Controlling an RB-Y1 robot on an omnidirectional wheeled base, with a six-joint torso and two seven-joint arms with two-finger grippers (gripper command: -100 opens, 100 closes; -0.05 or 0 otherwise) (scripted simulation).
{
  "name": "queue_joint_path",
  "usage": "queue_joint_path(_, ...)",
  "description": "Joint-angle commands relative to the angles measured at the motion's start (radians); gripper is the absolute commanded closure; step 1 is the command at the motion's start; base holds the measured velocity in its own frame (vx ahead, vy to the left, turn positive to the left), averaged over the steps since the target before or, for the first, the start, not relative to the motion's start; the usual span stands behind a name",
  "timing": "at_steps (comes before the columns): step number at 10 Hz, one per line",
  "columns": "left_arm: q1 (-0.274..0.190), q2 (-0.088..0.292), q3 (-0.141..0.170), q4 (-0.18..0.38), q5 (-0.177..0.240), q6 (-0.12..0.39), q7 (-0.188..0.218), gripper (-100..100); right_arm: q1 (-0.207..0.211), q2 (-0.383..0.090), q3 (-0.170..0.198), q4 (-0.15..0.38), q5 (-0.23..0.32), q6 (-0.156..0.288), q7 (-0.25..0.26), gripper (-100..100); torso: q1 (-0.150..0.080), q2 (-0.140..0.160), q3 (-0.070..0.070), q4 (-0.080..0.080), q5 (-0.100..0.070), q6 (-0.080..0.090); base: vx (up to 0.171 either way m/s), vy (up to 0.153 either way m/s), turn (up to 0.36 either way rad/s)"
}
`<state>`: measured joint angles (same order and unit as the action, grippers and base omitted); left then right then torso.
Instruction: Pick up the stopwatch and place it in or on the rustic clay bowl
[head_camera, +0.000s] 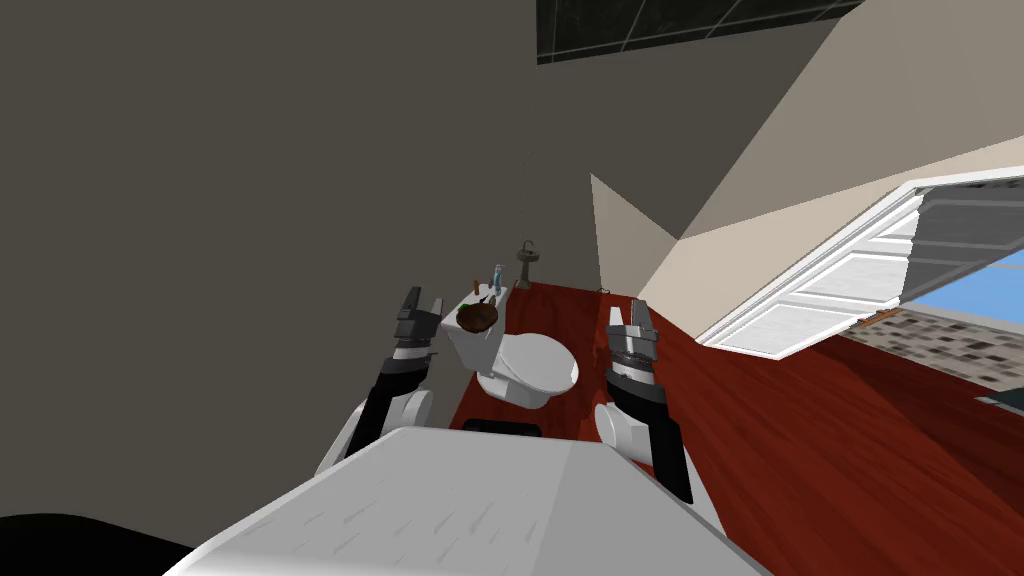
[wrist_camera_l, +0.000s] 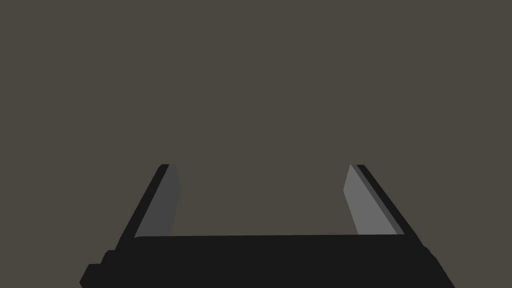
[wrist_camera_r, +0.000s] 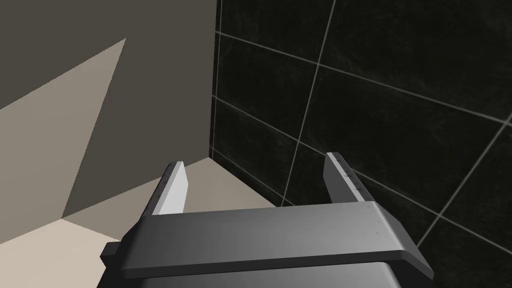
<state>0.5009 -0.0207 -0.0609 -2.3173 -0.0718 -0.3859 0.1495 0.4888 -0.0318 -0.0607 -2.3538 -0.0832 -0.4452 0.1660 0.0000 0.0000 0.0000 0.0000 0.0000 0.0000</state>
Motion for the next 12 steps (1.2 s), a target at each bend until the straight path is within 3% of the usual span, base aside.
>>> queue_joint_path(1, -0.016, 0.041, 0.003, 0.011, 0.005, 0.01, 0.012, -100, 0.0, 0.0, 0.0, 0.0, 0.0, 0.0, 0.0, 0, 0.0, 0.0, 0.0, 0.0, 0.0, 0.0, 0.002, -0.009, 0.019)
queue_joint_path(4, -0.081, 0.122, 0.016, 0.055, 0.023, 0.052, 0.059, -100, 0.0, 0.0, 0.0, 0.0, 0.0, 0.0, 0.0, 0, -0.002, -0.001, -0.001, 0.0, 0.0, 0.0, 0.015, -0.033, 0.047)
queue_joint_path(7, -0.174, 0.181, 0.037, 0.124, 0.053, 0.119, 0.138, -100, 0.0, 0.0, 0.0, 0.0, 0.0, 0.0, 0.0, 0, -0.003, -0.002, -0.001, -0.001, -0.001, 0.0, 0.024, -0.058, 0.071)
queue_joint_path(8, -0.191, 0.181, 0.037, 0.124, 0.053, 0.121, 0.138, -100, 0.0, 0.0, 0.0, 0.0, 0.0, 0.0, 0.0, 0, -0.004, -0.003, -0.002, -0.001, -0.001, 0.0, 0.02, -0.053, 0.03)
queue_joint_path(9, -0.223, 0.195, 0.046, 0.152, 0.066, 0.149, 0.17, -100, 0.0, 0.0, 0.0, 0.0, 0.0, 0.0, 0.0, 0, -0.004, -0.002, -0.001, 0.0, -0.001, 0.0, 0.015, -0.04, 0.053)
queue_joint_path(10, -0.235, 0.195, 0.046, 0.152, 0.066, 0.149, 0.17, -100, 0.0, 0.0, 0.0, 0.0, 0.0, 0.0, 0.0, 0, -0.003, -0.002, -0.001, 0.0, -0.001, 0.0, 0.011, -0.029, 0.029)
queue_joint_path(11, -0.275, 0.207, 0.055, 0.181, 0.079, 0.18, 0.204, -100, 0.0, 0.0, 0.0, 0.0, 0.0, 0.0, 0.0, 0, -0.002, -0.001, -0.001, 0.0, -0.001, 0.0, 0.02, -0.036, 0.057)
queue_joint_path(12, -0.283, 0.207, 0.055, 0.181, 0.079, 0.18, 0.204, -100, 0.0, 0.0, 0.0, 0.0, 0.0, 0.0, 0.0, 0, -0.002, -0.002, -0.001, 0.0, -0.001, 0.0, 0.015, -0.036, 0.039)
